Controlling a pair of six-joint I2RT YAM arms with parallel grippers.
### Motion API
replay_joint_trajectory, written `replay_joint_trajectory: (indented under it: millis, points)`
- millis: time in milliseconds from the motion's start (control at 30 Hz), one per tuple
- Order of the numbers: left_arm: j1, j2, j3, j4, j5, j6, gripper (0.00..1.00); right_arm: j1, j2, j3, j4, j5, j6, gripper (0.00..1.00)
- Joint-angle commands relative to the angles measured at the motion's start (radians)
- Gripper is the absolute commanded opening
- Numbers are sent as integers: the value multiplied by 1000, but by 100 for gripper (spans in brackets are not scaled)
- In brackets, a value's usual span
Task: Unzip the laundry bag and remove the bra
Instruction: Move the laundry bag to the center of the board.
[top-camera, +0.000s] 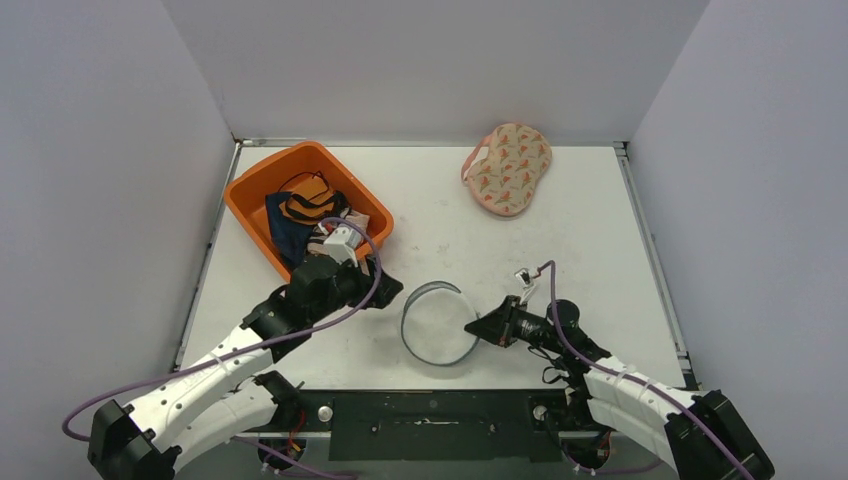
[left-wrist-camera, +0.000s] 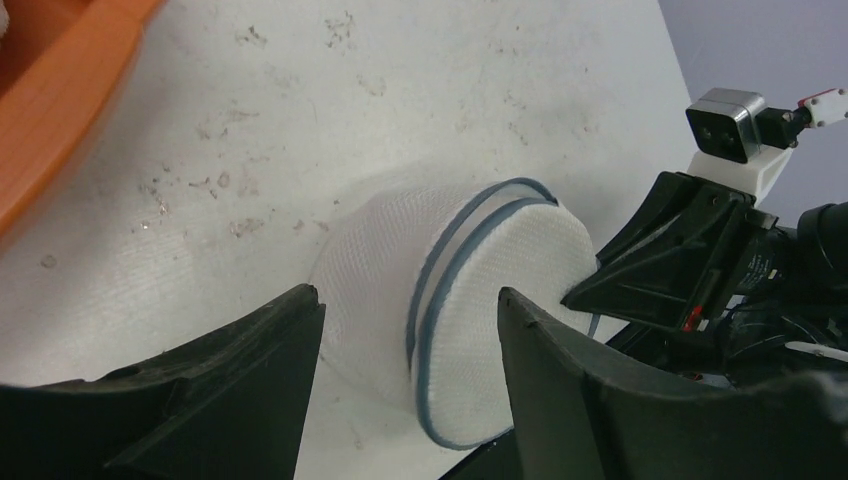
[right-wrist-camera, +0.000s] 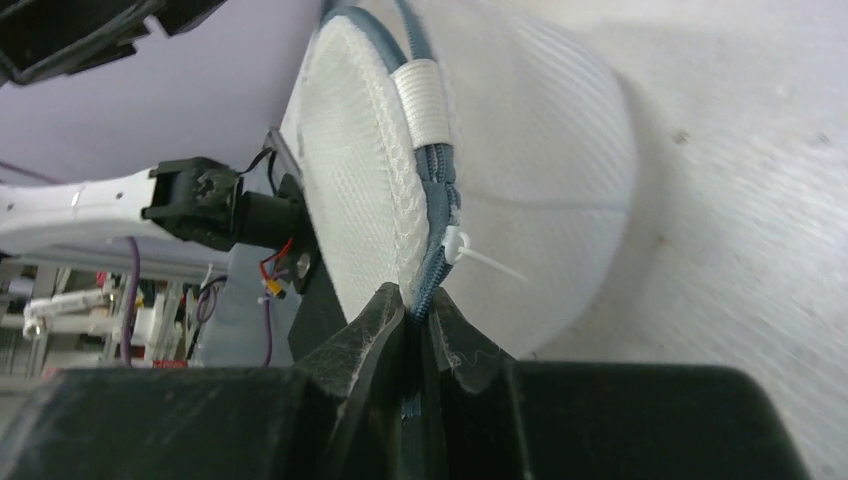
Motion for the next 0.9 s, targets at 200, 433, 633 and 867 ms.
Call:
replay_joint_trajectory:
  millis: [200,433,633,867]
  points:
    - [-18,-44,-61,128,48,-19,60,-13,-34,-94,139,238,106,5]
    - [-103,25,-27,189,5,38,59,-9,-24,-112,133,352,174,5]
    - [-170,183,2,326,20,26,49,4,39,-85,99,395,152,5]
    - [-210,494,128,417,28,63,28,19,97,-103,108,433,142,5]
